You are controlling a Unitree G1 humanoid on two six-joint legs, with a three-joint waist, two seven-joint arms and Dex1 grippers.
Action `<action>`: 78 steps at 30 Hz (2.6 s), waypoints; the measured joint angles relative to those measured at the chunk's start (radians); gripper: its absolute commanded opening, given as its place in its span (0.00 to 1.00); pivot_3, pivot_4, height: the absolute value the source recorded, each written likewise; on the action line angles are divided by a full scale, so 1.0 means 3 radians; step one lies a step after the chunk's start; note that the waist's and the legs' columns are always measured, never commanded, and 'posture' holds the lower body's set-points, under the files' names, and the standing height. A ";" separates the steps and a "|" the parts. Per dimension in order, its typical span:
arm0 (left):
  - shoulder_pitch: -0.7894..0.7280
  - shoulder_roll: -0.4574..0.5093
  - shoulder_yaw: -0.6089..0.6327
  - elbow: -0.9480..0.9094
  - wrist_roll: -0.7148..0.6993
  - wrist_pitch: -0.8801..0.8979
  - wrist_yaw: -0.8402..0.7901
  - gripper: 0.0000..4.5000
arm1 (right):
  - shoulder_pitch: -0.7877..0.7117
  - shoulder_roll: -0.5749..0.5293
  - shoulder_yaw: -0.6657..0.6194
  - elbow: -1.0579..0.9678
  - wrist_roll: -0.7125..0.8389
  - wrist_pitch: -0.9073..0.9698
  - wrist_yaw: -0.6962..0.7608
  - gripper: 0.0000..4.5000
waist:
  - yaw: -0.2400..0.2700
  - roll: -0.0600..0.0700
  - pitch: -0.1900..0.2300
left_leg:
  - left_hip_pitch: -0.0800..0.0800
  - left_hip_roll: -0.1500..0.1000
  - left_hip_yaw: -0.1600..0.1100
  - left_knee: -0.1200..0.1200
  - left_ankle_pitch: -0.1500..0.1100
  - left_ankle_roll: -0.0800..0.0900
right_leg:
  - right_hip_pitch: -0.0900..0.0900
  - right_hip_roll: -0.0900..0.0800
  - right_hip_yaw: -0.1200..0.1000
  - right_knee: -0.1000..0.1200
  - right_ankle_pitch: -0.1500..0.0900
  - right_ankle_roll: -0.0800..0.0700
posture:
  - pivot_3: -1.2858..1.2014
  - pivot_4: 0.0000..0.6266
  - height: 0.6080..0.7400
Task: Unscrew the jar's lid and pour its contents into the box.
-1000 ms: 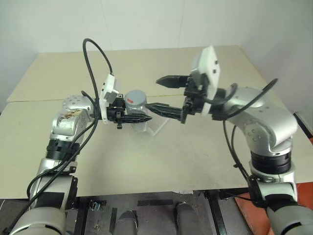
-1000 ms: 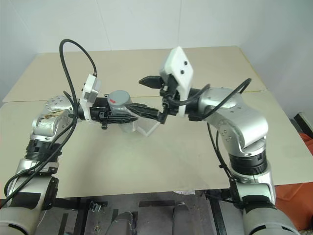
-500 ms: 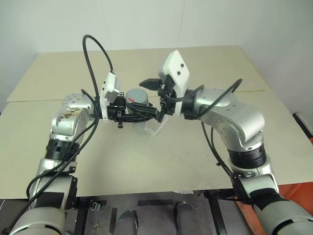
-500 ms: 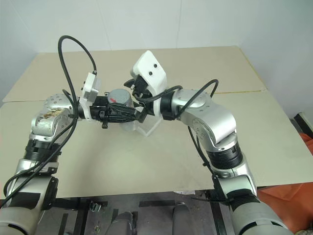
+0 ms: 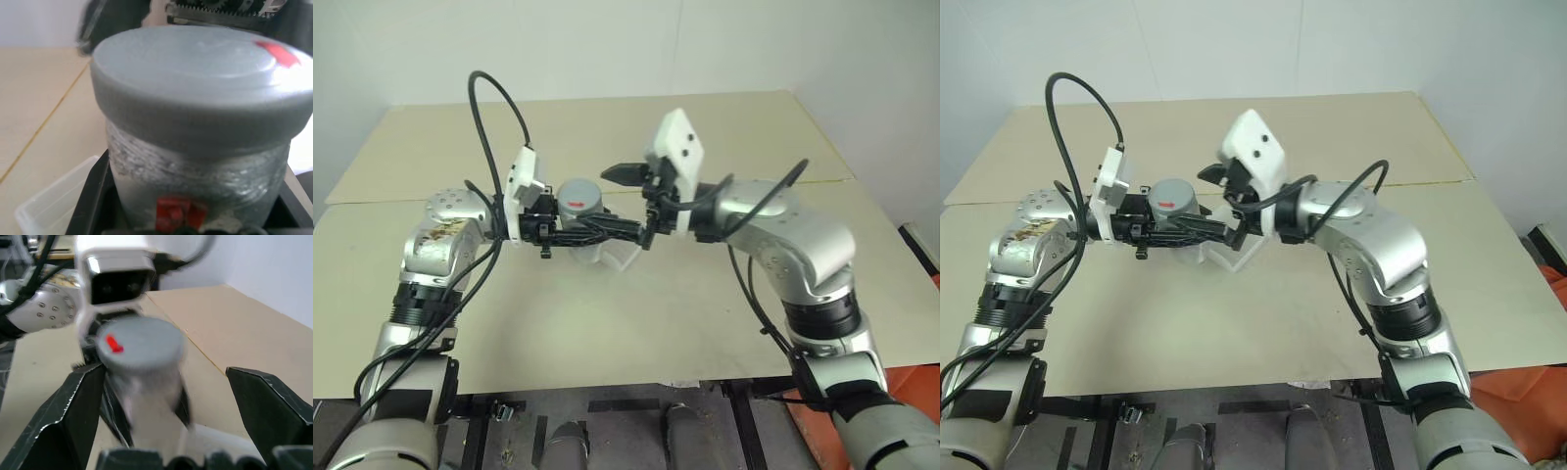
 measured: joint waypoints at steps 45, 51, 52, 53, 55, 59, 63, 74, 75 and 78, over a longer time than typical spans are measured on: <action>-0.0239 -0.0277 -0.0070 0.0379 0.0084 -0.0168 0.0016 0.42 | -0.0061 0.0019 0.0217 -0.0295 -0.0024 0.0095 0.0068 0.99 | -0.0009 0.0000 0.0000 | 0.0000 0.0001 -0.0001 -0.0001 0.0000 0.0001 | -0.0002 0.0001 0.0000 0.0001 -0.0001 -0.0001 | 0.52 0.24 1.00; -0.0179 -0.0230 -0.0054 0.0352 0.0078 -0.0169 -0.0081 0.42 | 0.0102 -0.0204 -0.0139 -0.0269 -0.0088 0.0079 -0.0016 0.99 | -0.0010 0.0000 0.0000 | 0.0000 0.0001 0.0000 -0.0002 0.0000 0.0001 | -0.0002 0.0001 0.0000 0.0000 -0.0001 -0.0001 | 0.52 0.24 1.00; -0.0179 -0.0232 -0.0054 0.0352 0.0078 -0.0169 -0.0084 0.42 | 0.0141 -0.0209 -0.0138 -0.0307 -0.0080 0.0079 -0.0005 0.99 | -0.0015 0.0000 0.0000 | 0.0000 0.0001 0.0000 -0.0002 0.0000 0.0001 | -0.0002 0.0001 0.0000 0.0000 -0.0001 -0.0001 | 0.52 0.24 1.00; -0.0180 -0.0232 -0.0054 0.0352 0.0079 -0.0170 -0.0086 0.42 | 0.0188 -0.0229 -0.0138 -0.0351 -0.0059 0.0079 0.0022 0.99 | -0.0014 0.0000 0.0000 | 0.0000 0.0001 0.0000 -0.0002 0.0000 0.0001 | -0.0003 0.0001 0.0000 0.0001 -0.0001 -0.0001 | 0.52 0.24 1.00; -0.0180 -0.0233 -0.0054 0.0357 0.0079 -0.0175 -0.0087 0.42 | 0.0212 -0.0258 -0.0138 -0.0398 -0.0025 0.0079 0.0065 0.99 | -0.0012 0.0000 0.0000 | 0.0001 0.0000 0.0000 -0.0002 0.0000 0.0001 | -0.0002 0.0001 0.0000 0.0001 -0.0001 -0.0001 | 0.52 0.24 1.00; -0.0230 -0.0305 -0.0058 0.0459 0.0107 -0.0234 -0.0082 0.42 | 0.0204 -0.0266 -0.0144 -0.0633 0.0169 0.0104 0.0166 0.99 | -0.0005 0.0000 0.0000 | -0.0001 0.0000 -0.0001 -0.0001 0.0000 0.0001 | -0.0002 0.0001 0.0000 0.0000 -0.0001 -0.0001 | 0.52 0.24 1.00; -0.0318 -0.0415 -0.0095 0.0549 0.0152 -0.0297 -0.0086 0.42 | 0.0022 -0.0002 -0.0075 -0.0711 0.0237 0.0172 0.0016 0.99 | -0.0013 0.0000 0.0000 | 0.0002 0.0001 -0.0001 -0.0002 0.0000 0.0001 | -0.0002 0.0001 0.0000 0.0002 -0.0001 -0.0001 | 0.52 0.24 1.00; -0.0333 -0.0451 -0.0116 0.0577 0.0160 -0.0307 -0.0116 0.42 | -0.0227 0.0427 0.0399 -0.0252 -0.0176 0.0099 -0.0236 0.99 | -0.0012 0.0000 0.0000 | 0.0000 0.0000 -0.0002 -0.0001 0.0000 0.0000 | -0.0003 0.0001 0.0000 0.0001 -0.0001 -0.0001 | 0.52 0.24 1.00; -0.0333 -0.0451 -0.0116 0.0577 0.0160 -0.0306 -0.0115 0.42 | -0.0227 0.0446 0.0417 -0.0221 -0.0198 0.0072 -0.0236 0.99 | -0.0011 0.0000 0.0000 | 0.0000 0.0000 -0.0002 -0.0001 0.0000 0.0000 | -0.0003 0.0001 0.0000 0.0002 -0.0001 -0.0001 | 0.52 0.24 1.00; -0.0333 -0.0445 -0.0116 0.0572 0.0160 -0.0304 -0.0113 0.42 | -0.0227 0.0447 0.0422 -0.0207 -0.0201 0.0058 -0.0230 0.99 | -0.0011 0.0000 0.0000 | 0.0000 0.0001 -0.0002 -0.0001 0.0000 0.0000 | -0.0003 0.0001 -0.0001 0.0001 -0.0001 -0.0001 | 0.52 0.24 1.00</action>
